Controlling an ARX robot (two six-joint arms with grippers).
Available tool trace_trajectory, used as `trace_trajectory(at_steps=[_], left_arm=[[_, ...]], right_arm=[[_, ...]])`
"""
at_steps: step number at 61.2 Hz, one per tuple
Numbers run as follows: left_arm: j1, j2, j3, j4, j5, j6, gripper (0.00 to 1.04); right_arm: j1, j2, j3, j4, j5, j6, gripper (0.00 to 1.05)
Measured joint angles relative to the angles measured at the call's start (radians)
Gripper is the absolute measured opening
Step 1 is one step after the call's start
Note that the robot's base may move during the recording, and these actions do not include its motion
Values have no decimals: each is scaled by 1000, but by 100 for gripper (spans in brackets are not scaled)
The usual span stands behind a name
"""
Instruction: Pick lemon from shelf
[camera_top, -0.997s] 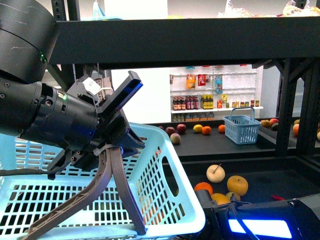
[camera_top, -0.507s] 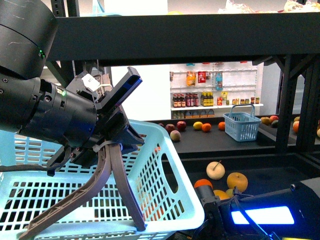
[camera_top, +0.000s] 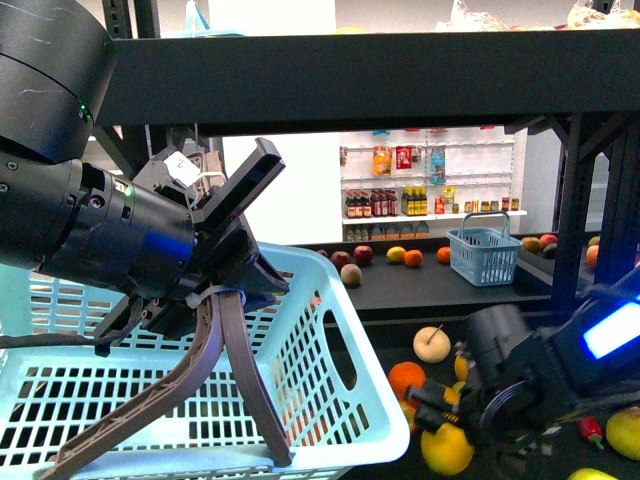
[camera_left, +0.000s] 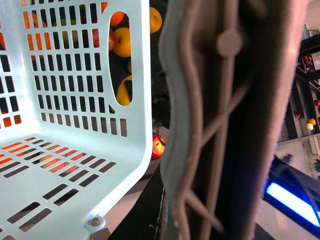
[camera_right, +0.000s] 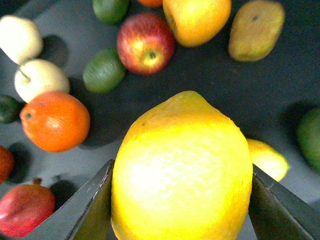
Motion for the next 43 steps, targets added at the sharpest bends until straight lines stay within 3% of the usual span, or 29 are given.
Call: trace_trajectory(at_steps=[12,18,27,43], left_arm=[[0,0,0,0,0,0,14],[0,0,0,0,0,0,14],[0,0,0,0,0,0,14],[0,0,0,0,0,0,14]], right_arm=[[-60,-315,-292,76,-91,-3,66],[-55,-536,-452,82,-184,10,66],[37,-765,-522,66,-274,67,66],[197,-777,-514,64,-258,91,66]])
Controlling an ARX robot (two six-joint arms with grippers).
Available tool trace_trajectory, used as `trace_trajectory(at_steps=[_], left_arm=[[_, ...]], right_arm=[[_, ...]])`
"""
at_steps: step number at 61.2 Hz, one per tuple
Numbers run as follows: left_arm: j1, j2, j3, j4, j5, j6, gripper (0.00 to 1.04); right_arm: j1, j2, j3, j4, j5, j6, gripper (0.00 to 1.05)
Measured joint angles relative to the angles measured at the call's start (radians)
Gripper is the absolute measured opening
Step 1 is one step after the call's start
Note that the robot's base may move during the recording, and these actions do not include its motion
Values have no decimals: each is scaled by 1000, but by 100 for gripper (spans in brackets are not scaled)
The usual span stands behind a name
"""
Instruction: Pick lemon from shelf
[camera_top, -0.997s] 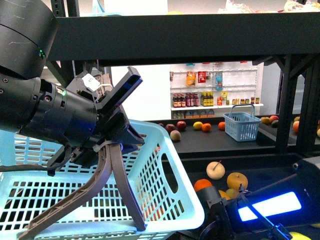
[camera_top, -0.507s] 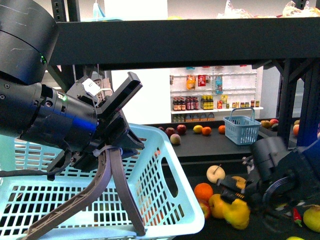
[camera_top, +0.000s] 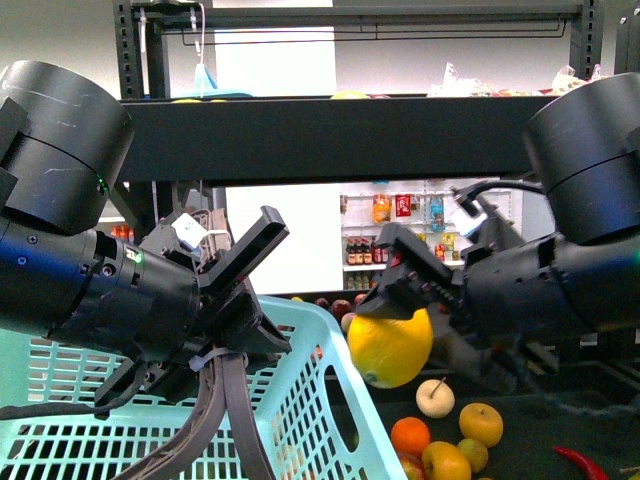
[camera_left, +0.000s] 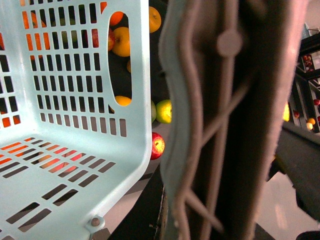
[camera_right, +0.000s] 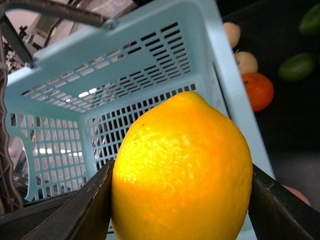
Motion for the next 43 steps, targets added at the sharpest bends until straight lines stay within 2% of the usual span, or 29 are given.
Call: trace_trajectory(at_steps=[13,19,34,43], left_arm=[[0,0,0,0,0,0,14],[0,0,0,0,0,0,14],[0,0,0,0,1,0,14],[0,0,0,0,4,-4,14]], right_arm=[[87,91,13,30,61,-21,66],[100,125,16,51,82,-35,66],[93,150,17,140,103,-42,98],[67,143,17,193,122,-43,97]])
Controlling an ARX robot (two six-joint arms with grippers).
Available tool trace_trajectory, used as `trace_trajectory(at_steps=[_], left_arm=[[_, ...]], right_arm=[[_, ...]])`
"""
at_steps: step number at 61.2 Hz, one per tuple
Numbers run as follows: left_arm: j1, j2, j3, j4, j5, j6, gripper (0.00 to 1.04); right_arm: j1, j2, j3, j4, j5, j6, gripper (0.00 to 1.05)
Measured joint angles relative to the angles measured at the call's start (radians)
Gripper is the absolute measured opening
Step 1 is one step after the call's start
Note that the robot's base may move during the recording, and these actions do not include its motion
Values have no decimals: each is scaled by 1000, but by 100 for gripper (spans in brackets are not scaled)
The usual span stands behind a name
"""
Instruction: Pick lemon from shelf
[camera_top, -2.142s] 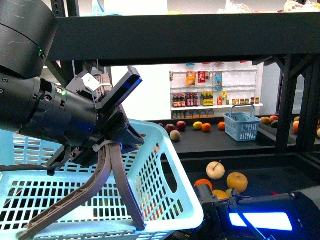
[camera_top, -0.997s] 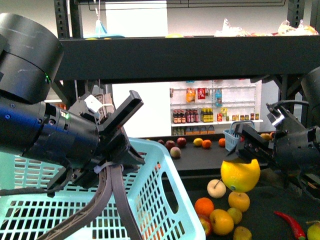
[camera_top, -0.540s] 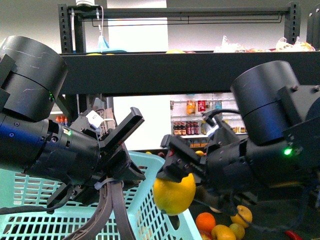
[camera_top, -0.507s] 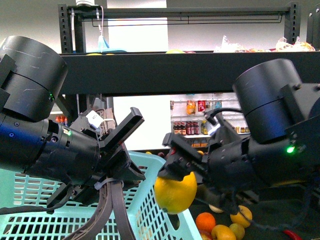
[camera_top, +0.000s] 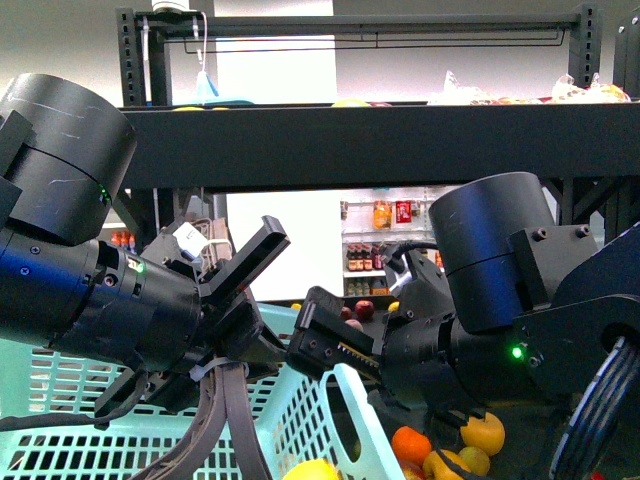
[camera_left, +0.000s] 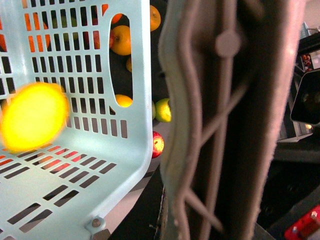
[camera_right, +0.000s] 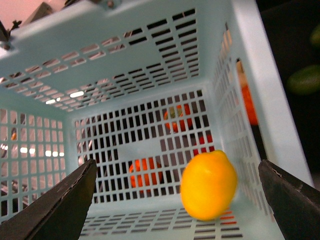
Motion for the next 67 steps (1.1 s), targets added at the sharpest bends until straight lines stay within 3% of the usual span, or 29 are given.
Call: trace_trajectory(at_steps=[19,28,34,44,55,67], left_arm=[[0,1,0,0,-8,2,14],[0,1,0,0,-2,2,14],[0,1,0,0,-1,0,14],[0,1,0,0,-4,0,14],[0,1,0,0,-5,0,14],[0,1,0,0,-4,0,14]], right_arm=[[-152,-78,-2,54,2,-22,97],[-254,-69,8,-35,52,-96,97],[-306,-25,1,-6,80,-185,97],[-362,116,-42,118,-65,-457,97],[-404,262,-37,73,-244,-765,97],[-458,377,19,13,-349,-1043,97]])
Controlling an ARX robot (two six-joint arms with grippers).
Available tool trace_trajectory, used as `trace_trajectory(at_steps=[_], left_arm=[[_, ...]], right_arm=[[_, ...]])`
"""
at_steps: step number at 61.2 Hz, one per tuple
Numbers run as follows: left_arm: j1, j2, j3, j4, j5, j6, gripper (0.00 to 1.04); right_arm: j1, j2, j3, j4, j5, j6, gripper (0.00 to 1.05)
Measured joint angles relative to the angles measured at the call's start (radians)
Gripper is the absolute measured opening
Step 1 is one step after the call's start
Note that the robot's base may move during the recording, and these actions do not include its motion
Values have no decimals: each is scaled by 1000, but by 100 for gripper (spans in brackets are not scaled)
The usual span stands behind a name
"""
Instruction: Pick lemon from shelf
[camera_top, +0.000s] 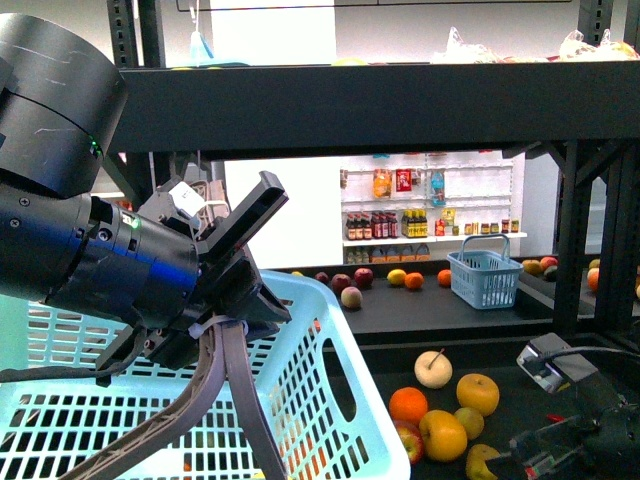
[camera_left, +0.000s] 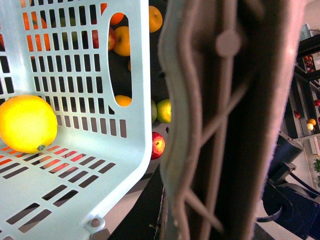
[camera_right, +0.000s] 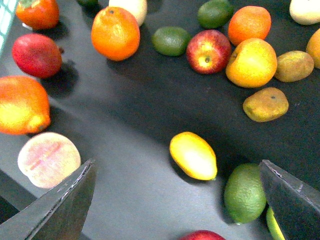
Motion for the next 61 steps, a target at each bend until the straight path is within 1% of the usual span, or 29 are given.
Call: trace_trajectory(at_steps=[5,11,12,21,38,46,61], left_arm=[[0,0,0,0,0,0,14],[0,0,0,0,0,0,14],[0,0,0,0,0,0,14],[0,0,0,0,0,0,14],[0,0,0,0,0,0,14],[0,0,0,0,0,0,14],[0,0,0,0,0,0,14]], right_arm=[[-15,49,23,-23,-49,-96,97],[-24,113,52,-79,-79,-212,97],[-26,135,63,-102,-82,-249,97],[-28,238,121,-146,-89,-375,97],[-20,372,255,-130,-109,-468,97],[-3,483,381,-78,-55,-523,97],[13,595,555,-97,3,-528,97]])
